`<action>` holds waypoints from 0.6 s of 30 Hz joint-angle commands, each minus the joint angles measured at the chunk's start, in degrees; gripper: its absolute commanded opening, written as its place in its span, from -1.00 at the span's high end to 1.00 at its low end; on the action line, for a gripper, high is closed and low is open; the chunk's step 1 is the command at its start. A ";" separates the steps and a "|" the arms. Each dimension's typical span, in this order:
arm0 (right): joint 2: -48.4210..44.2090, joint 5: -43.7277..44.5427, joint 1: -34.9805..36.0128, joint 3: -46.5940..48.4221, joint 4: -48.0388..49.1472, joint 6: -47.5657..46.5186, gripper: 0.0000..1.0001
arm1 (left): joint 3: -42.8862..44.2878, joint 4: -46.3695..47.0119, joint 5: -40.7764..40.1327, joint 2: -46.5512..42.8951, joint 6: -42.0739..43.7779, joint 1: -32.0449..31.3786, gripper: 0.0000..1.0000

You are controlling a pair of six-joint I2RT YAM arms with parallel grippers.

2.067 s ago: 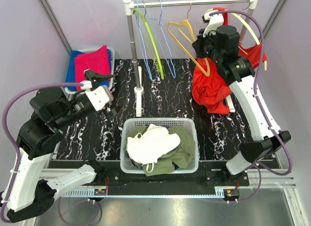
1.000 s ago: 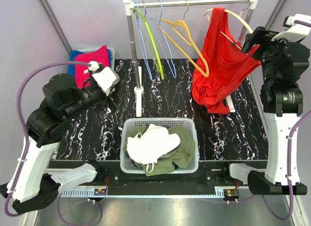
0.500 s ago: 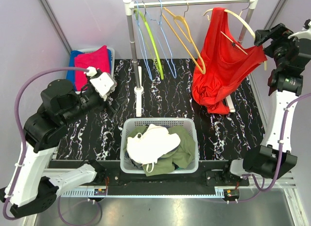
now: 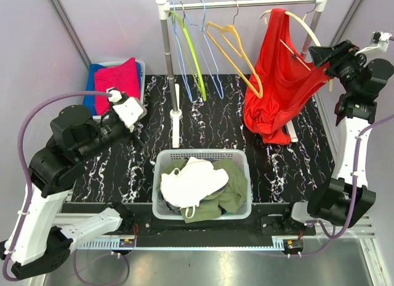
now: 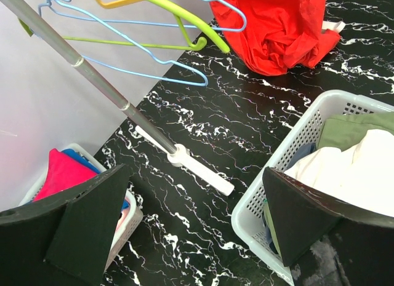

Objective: Remove the tank top from the hanger
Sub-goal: Pick up the hanger from the clothesline.

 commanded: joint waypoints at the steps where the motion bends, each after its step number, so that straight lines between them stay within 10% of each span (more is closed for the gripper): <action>1: -2.14 -4.38 -0.32 -0.48 4.36 -0.44 -0.56 | -0.10 3.15 -1.18 -0.81 0.37 0.19 -0.98; 8: -4.16 -2.46 2.38 2.51 -2.57 -7.81 -0.19 | 0.87 3.50 -0.65 -0.11 0.02 0.19 -0.98; 18: 0.67 23.10 18.65 17.44 -30.79 -28.57 0.02 | 1.57 3.59 -0.56 -0.19 0.20 0.19 -0.98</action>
